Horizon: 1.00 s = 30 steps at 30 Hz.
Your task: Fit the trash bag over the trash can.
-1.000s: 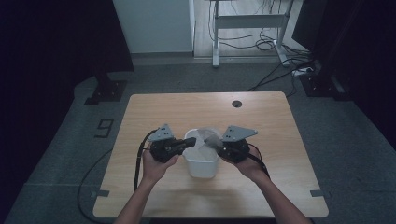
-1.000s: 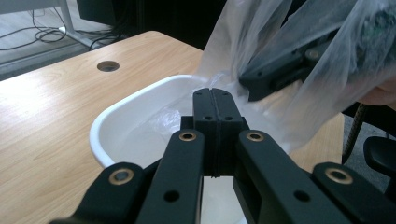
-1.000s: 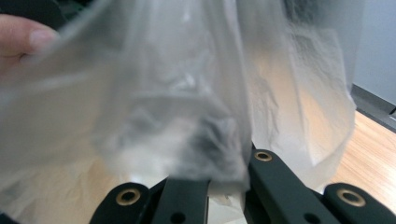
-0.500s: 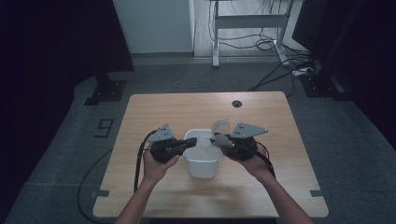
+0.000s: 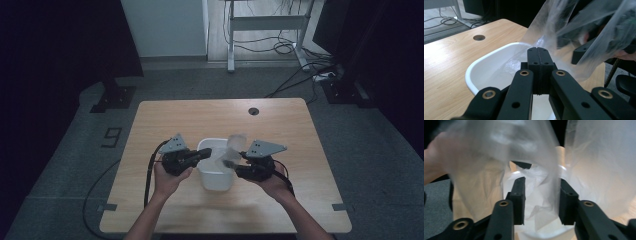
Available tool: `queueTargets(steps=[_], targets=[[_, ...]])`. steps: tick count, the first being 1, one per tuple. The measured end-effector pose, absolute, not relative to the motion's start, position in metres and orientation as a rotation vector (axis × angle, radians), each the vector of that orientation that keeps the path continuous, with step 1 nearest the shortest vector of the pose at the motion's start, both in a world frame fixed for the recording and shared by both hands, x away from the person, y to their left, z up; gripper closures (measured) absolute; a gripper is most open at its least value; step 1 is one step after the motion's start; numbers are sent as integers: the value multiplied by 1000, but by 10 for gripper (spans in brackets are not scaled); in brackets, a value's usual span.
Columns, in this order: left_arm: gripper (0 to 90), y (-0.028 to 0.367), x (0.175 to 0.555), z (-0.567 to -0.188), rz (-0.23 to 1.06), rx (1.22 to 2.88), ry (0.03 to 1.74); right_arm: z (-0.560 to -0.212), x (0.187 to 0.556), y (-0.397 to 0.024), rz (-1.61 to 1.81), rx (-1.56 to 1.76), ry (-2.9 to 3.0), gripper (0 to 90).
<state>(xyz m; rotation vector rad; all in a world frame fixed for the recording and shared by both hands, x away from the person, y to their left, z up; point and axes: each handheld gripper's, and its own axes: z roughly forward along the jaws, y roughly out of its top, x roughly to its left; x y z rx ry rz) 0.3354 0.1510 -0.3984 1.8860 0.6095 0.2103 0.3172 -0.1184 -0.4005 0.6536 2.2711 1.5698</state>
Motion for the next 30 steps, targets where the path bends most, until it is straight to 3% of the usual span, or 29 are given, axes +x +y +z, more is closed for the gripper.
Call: queueTargets(steps=[6,14,30], targets=[[900,151,337,-399,202,1884,607,-406,331,-113,1559,684,2280,620],[900,153,336,-400,204,1878,607,-406,335,-106,1560,655,2261,887],[900,162,338,-398,199,1846,622,-399,327,-119,1557,601,2226,892]])
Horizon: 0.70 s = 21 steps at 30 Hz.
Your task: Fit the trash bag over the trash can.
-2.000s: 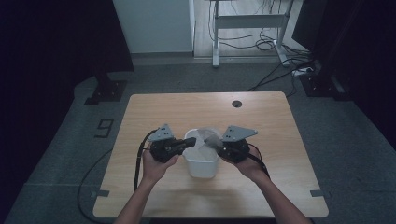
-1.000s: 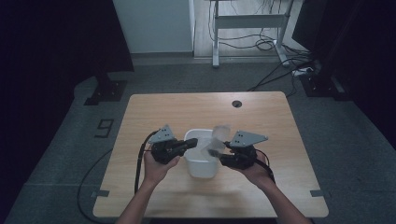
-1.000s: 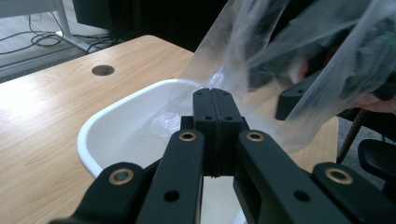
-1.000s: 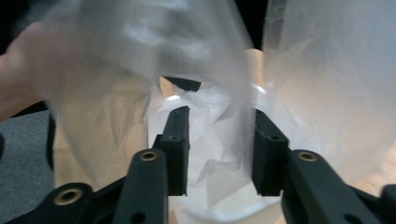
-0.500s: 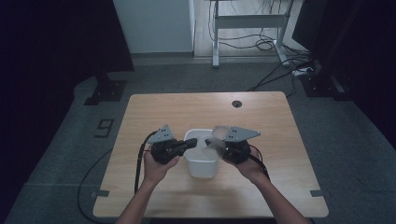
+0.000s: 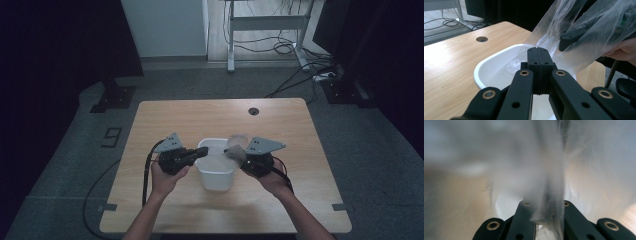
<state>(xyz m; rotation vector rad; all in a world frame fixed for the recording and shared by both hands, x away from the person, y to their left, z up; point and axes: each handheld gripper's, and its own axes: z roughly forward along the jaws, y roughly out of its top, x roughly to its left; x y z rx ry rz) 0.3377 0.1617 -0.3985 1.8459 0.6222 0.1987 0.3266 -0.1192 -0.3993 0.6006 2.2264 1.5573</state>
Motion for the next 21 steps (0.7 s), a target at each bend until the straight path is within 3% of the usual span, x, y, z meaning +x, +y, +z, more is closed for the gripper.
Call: queueTargets(steps=[4,7,11,17,21], targets=[[900,160,337,-397,190,1843,612,-399,327,-122,1580,594,2229,883],[900,157,336,-397,187,1851,608,-399,328,-117,1581,566,2259,743],[900,156,337,-398,182,1856,602,-399,331,-107,1549,561,2263,645],[900,158,337,-398,177,1855,599,-401,335,-98,1530,570,2261,658],[900,158,336,-398,174,1855,599,-402,336,-94,1527,543,2265,612]])
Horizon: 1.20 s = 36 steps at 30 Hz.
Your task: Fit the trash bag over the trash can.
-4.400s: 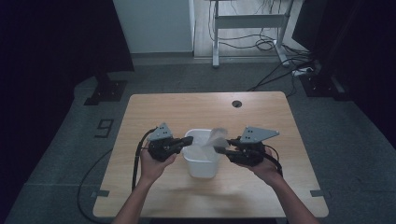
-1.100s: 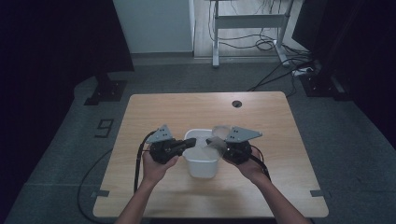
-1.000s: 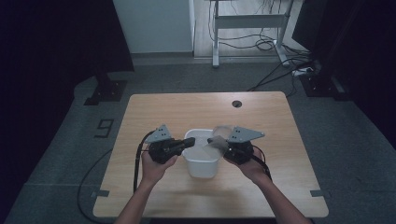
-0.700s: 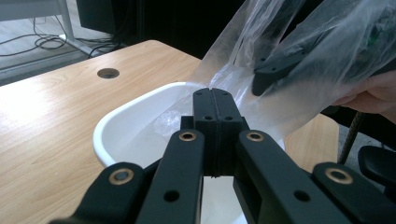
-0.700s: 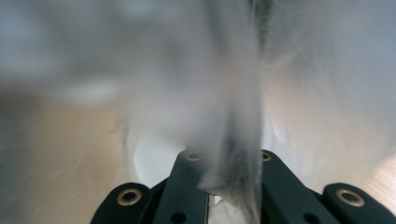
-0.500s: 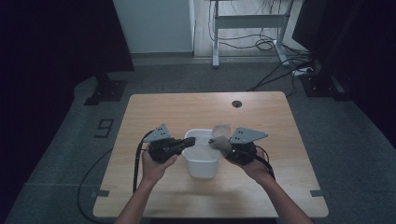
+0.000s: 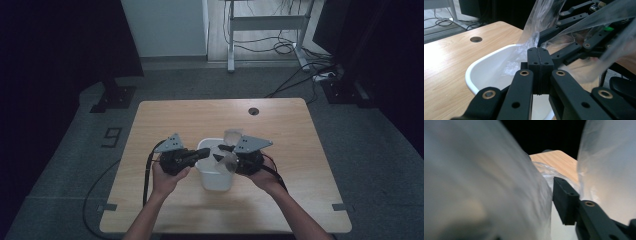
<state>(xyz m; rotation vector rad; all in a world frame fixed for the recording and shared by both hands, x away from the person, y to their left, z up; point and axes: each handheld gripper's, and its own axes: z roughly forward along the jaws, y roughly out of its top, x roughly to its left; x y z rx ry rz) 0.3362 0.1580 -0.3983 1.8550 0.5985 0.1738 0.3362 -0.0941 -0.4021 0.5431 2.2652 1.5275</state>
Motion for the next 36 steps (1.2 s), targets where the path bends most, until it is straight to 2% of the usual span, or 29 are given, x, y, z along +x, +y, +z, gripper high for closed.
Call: queueTargets(steps=[7,18,36], targets=[[900,155,337,-400,157,1858,594,-404,335,-89,1507,492,2266,597],[900,157,338,-401,145,1849,592,-408,340,-87,1466,454,2290,882],[900,167,334,-402,191,1838,627,-399,326,-116,1461,523,2212,892]])
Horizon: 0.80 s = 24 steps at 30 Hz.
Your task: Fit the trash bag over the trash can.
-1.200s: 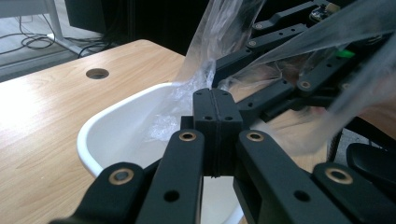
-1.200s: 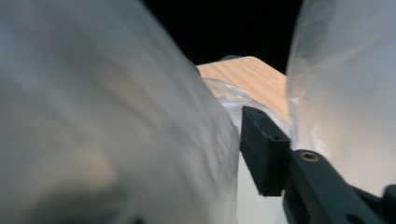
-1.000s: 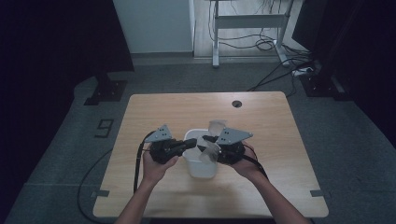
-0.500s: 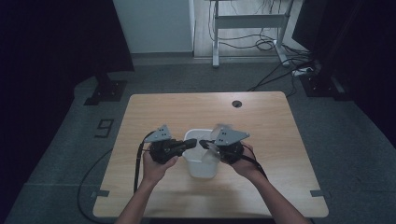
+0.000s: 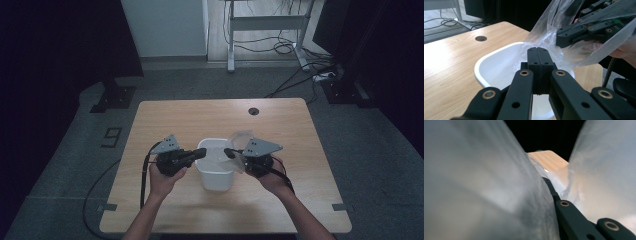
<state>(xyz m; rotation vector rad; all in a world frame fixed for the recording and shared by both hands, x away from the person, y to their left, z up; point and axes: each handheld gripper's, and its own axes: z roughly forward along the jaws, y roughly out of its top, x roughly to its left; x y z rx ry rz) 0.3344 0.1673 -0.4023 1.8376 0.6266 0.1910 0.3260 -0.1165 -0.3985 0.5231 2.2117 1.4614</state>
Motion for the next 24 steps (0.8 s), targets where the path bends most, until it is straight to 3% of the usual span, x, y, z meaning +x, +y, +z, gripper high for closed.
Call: queueTargets(steps=[24], targets=[[900,181,334,-409,195,1824,660,-404,317,-164,1494,655,2146,892]])
